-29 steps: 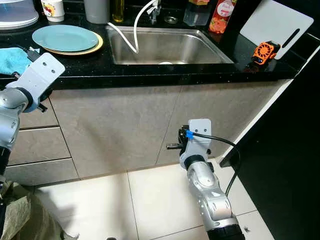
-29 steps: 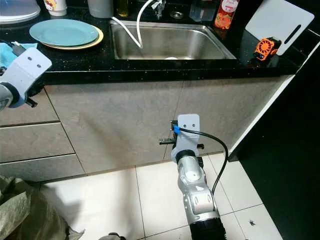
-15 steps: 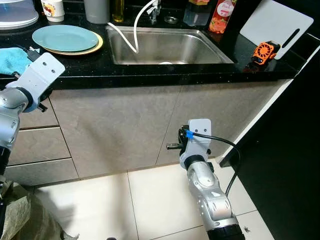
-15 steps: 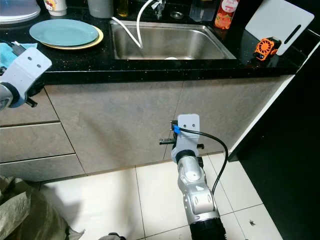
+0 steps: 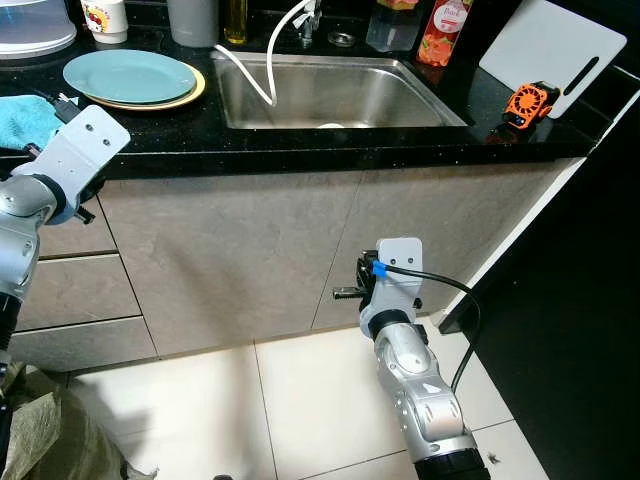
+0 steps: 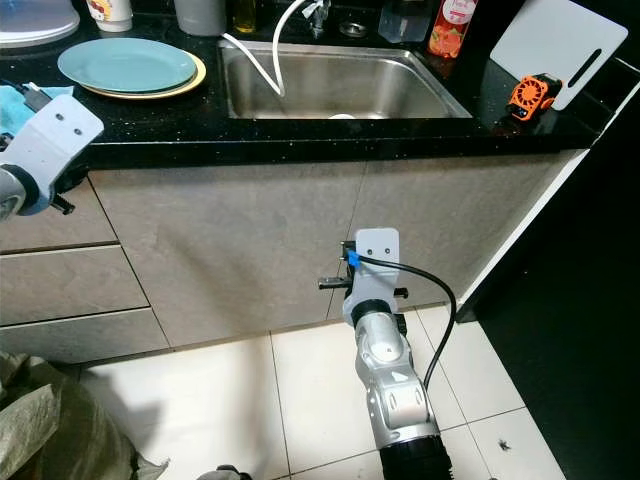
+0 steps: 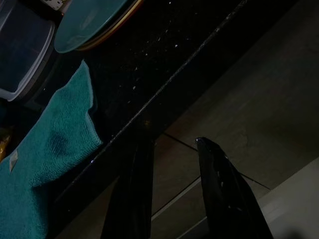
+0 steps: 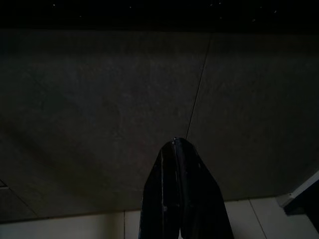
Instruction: Kitchen organization
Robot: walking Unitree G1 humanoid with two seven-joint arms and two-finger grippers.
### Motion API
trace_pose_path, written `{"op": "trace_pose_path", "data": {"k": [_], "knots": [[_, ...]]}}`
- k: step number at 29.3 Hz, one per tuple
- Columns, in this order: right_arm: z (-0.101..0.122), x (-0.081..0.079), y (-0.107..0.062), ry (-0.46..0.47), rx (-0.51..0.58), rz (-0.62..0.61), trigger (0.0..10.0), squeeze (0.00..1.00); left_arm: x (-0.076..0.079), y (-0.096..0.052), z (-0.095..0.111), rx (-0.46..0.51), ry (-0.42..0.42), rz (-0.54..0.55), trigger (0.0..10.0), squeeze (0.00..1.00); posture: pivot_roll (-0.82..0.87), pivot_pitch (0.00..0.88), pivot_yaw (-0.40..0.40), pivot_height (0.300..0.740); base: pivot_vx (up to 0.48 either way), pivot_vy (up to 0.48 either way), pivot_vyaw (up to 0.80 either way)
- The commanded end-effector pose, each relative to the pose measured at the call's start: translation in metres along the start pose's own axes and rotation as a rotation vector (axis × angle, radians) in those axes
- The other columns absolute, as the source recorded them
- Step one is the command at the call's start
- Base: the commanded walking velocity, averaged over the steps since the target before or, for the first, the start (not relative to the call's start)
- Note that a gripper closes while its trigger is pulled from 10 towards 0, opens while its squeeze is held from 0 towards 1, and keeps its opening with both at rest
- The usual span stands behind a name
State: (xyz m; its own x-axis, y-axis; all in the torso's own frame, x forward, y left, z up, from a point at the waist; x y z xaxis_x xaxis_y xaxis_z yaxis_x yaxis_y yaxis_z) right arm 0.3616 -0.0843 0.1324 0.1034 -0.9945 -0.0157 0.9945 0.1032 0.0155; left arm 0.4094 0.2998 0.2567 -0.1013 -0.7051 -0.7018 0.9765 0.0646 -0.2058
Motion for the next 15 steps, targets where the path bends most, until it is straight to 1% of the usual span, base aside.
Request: {"op": "trace_pose_path", "data": {"k": [1,15], "knots": [[-0.0055,0.0058,-0.0011,0.002,-0.020,-0.017,10.0,0.00,0.0098,0.0029,0.0092,0.022,0.008,-0.021,10.0,0.00,0.27,0.087,-0.089,0.740,0.000,0.000,0.00],[-0.0064,0.0047,-0.0009,0.000,-0.018,-0.015,10.0,0.00,0.0112,0.0032,0.0072,0.021,0.007,-0.022,10.0,0.00,0.27,0.073,-0.081,0.740,0.000,0.000,0.00]]}}
Point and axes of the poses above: a point about 5 cm out from each wrist's last joint towards the gripper, its own y axis pointing out of the wrist towards the gripper, its own z axis along the axis of the wrist's last joint, x = y × z, the point moved 6 cm from there along y, pointing out of the wrist towards the gripper, and after that the axes turned 2 degrees about -y, right-handed, at the moved point
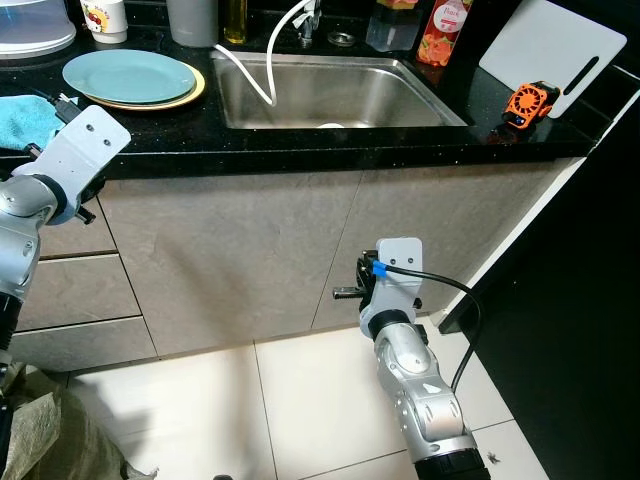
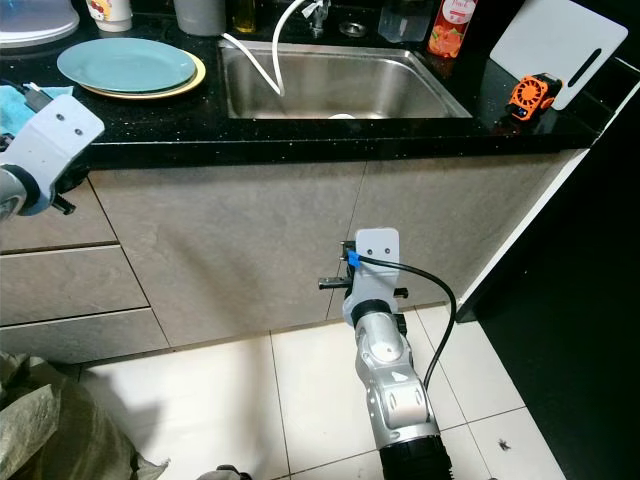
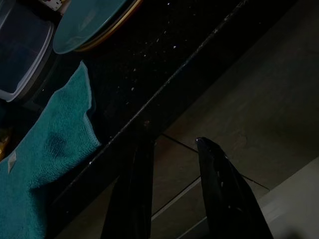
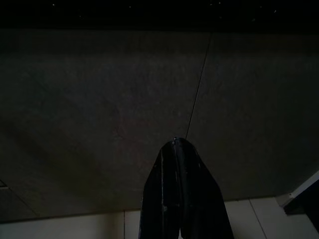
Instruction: Kitchen organization
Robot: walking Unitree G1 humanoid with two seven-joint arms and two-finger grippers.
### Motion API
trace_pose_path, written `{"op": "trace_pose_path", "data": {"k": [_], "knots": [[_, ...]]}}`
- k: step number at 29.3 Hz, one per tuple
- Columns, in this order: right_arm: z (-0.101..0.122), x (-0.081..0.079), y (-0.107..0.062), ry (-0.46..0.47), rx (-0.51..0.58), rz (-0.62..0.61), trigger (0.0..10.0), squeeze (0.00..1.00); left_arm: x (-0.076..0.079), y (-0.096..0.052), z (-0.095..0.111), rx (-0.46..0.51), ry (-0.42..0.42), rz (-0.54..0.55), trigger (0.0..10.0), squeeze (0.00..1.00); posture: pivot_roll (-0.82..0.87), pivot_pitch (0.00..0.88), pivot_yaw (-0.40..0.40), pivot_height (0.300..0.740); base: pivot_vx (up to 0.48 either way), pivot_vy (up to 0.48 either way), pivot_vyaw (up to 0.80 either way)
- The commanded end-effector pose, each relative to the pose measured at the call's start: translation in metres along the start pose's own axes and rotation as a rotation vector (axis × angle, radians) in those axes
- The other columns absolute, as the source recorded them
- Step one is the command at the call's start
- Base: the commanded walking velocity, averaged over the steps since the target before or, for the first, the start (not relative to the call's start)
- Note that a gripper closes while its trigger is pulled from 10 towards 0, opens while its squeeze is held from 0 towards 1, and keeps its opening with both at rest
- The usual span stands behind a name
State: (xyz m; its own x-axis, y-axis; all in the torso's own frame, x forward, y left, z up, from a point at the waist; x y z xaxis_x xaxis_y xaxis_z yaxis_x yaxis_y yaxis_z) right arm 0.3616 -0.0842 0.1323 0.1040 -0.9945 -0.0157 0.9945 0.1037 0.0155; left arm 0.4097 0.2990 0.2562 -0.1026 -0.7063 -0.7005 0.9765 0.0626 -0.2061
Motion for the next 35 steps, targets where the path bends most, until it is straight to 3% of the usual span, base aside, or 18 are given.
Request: {"op": "trace_pose_path", "data": {"k": [1,35], "knots": [[-0.0063,0.0045,-0.0005,0.000,-0.018,-0.016,10.0,0.00,0.0106,0.0031,0.0067,0.019,0.009,-0.021,10.0,0.00,0.27,0.068,-0.078,0.740,0.000,0.000,0.00],[-0.0055,0.0039,-0.0028,0.008,-0.018,-0.020,10.0,0.00,0.0093,0.0012,0.0067,0.020,0.009,-0.020,10.0,0.00,0.27,0.083,-0.074,0.740,0.000,0.000,0.00]]}}
Point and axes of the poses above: a point about 5 cm out from each wrist's last joint towards the gripper, its own y axis pointing out of the wrist towards the gripper, its own z axis along the axis of the wrist's last joint, x = y × z, the point moved 6 cm from there along y, pointing out of the wrist towards the gripper, and after that the axes turned 2 degrees about -y, right-handed, at the moved point
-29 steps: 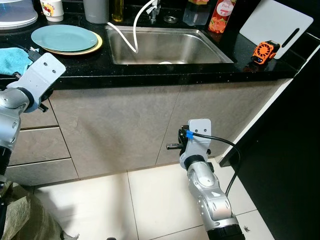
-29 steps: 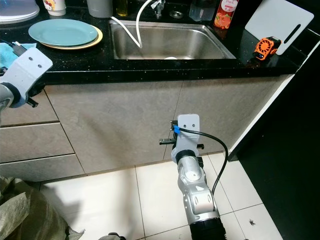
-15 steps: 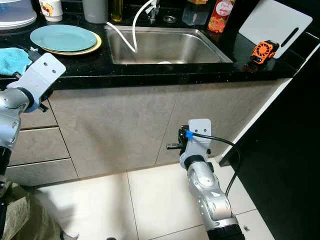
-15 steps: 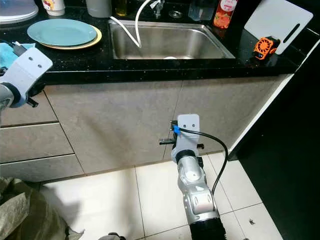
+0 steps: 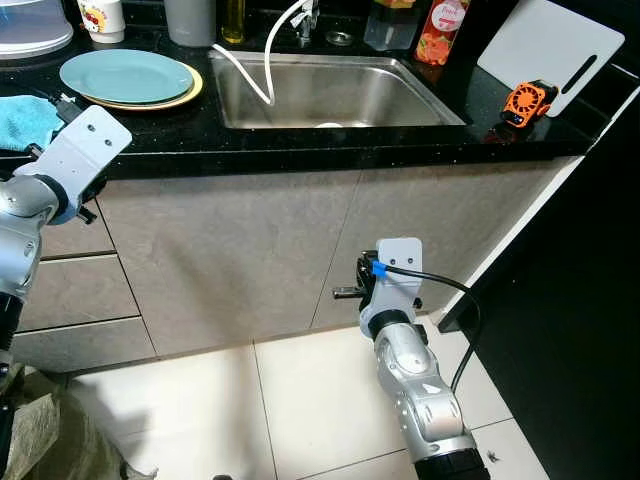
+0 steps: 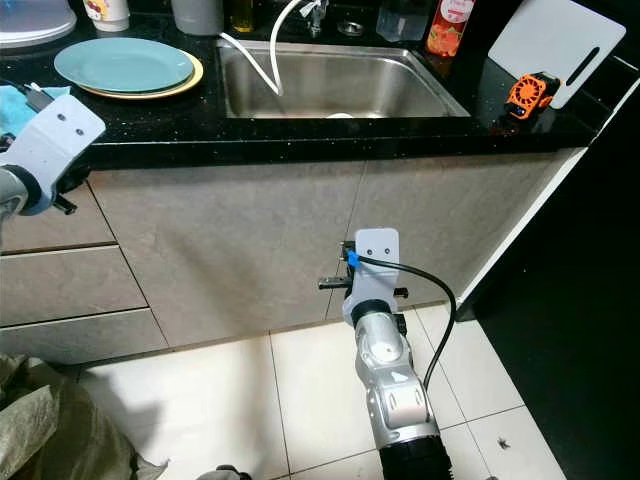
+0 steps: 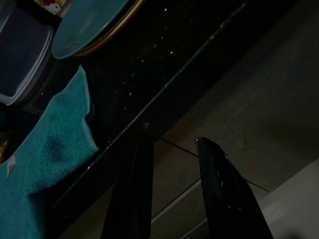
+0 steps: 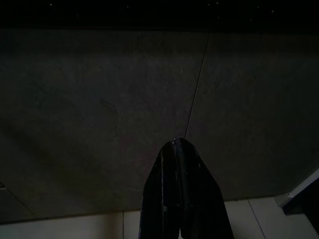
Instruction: Kitchen organization
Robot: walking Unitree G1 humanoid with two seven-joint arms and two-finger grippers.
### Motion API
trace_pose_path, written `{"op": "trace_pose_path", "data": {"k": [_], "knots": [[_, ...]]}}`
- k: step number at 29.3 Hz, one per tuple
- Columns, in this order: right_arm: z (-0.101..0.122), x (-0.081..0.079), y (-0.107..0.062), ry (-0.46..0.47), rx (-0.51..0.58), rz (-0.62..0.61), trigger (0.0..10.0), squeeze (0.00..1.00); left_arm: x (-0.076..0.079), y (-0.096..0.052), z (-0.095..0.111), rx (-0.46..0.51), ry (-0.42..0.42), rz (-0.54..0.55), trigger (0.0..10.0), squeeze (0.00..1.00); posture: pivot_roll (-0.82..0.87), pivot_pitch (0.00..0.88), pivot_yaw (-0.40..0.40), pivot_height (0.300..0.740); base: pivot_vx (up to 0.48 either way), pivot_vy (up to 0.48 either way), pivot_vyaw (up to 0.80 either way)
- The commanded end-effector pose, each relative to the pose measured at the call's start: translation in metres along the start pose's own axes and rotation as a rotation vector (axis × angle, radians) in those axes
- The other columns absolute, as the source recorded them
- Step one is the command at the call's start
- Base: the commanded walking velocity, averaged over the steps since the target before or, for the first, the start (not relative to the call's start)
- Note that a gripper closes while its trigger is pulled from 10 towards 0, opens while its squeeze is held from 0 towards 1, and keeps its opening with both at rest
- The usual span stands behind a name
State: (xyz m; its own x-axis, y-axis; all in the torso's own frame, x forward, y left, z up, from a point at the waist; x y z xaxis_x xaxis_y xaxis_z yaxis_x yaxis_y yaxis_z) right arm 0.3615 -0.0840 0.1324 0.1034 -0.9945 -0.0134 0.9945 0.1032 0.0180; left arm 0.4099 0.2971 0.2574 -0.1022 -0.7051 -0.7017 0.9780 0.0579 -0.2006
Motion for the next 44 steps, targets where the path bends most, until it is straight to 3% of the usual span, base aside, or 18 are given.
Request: {"op": "trace_pose_path", "data": {"k": [1,44], "knots": [[-0.0056,0.0039,-0.0029,0.011,-0.021,-0.019,10.0,0.00,0.0086,0.0012,0.0044,0.013,0.008,-0.021,10.0,0.00,0.27,0.084,-0.074,0.740,0.000,0.000,0.00],[-0.0055,0.0041,-0.0026,0.018,-0.022,-0.024,10.0,0.00,0.0076,0.0012,0.0047,0.013,0.008,-0.020,10.0,0.00,0.27,0.089,-0.074,0.740,0.000,0.000,0.00]]}}
Point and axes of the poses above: a point about 5 cm out from each wrist's last joint towards the gripper, its own y axis pointing out of the wrist towards the gripper, its own z axis along the axis of the wrist's last joint, x = y × z, the point moved 6 cm from there along y, pointing out of the wrist towards the gripper, and after that the axes turned 2 degrees about -y, right-handed, at the moved point
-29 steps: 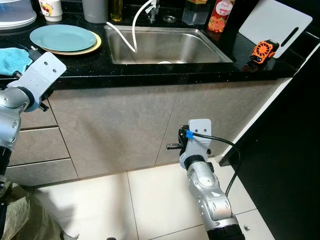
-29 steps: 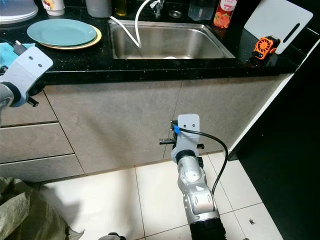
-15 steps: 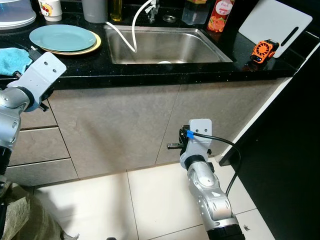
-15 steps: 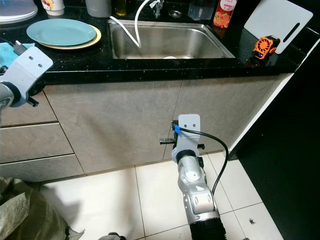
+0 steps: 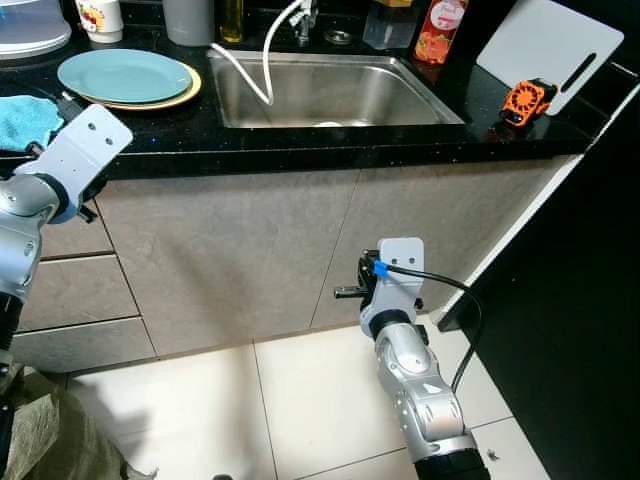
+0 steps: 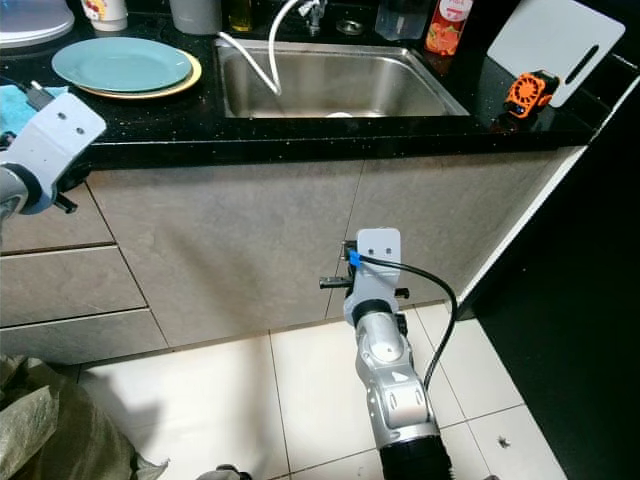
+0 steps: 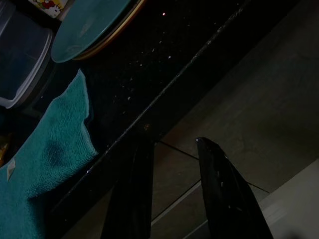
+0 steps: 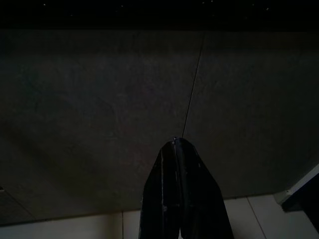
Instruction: Kitchen organization
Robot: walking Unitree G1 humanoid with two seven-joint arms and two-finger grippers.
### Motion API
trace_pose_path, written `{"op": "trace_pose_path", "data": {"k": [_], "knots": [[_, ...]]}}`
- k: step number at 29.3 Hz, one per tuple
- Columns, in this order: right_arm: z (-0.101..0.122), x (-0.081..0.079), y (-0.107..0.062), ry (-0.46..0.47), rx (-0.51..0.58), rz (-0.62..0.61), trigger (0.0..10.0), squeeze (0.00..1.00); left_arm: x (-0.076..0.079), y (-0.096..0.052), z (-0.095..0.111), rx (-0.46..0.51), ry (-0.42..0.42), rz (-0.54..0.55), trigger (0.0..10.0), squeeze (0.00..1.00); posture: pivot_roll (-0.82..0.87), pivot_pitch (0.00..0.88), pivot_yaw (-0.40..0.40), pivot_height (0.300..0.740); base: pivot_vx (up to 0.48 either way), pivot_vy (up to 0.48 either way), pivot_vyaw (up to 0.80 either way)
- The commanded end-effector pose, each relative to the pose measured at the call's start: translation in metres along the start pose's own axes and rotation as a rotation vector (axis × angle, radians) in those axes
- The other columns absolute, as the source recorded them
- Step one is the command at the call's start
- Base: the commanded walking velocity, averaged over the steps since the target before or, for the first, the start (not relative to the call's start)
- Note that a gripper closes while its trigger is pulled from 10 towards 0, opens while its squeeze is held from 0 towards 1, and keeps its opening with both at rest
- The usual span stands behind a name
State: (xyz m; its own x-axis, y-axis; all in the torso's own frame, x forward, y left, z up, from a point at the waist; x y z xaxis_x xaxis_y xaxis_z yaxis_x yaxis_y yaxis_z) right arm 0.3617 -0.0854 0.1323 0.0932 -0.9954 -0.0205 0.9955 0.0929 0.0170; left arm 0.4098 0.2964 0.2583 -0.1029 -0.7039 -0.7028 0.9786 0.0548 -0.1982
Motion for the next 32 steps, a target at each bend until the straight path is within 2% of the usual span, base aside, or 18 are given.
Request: {"op": "trace_pose_path", "data": {"k": [1,32], "knots": [[-0.0055,0.0028,-0.0027,0.011,-0.021,-0.014,10.0,0.00,0.0076,0.0014,0.0035,0.009,0.006,-0.020,10.0,0.00,0.27,0.091,-0.074,0.740,0.000,0.000,0.00],[-0.0081,0.0028,-0.0026,0.003,-0.026,-0.009,10.0,0.00,0.0097,0.0018,0.0020,0.008,0.006,-0.021,10.0,0.00,0.26,0.071,-0.074,0.740,0.000,0.000,0.00]]}}
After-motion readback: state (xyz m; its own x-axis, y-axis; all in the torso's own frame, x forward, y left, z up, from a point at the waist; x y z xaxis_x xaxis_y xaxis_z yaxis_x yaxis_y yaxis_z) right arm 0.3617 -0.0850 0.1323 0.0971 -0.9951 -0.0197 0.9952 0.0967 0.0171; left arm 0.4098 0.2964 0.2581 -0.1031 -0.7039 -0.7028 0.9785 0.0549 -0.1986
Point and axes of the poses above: a point about 5 cm out from each wrist's last joint towards the gripper, its own y axis pointing out of the wrist towards the gripper, its own z axis along the axis of the wrist's last joint, x = y × z, the point moved 6 cm from there along y, pointing out of the wrist towards the gripper, and after that the axes turned 2 degrees about -y, right-handed, at the moved point
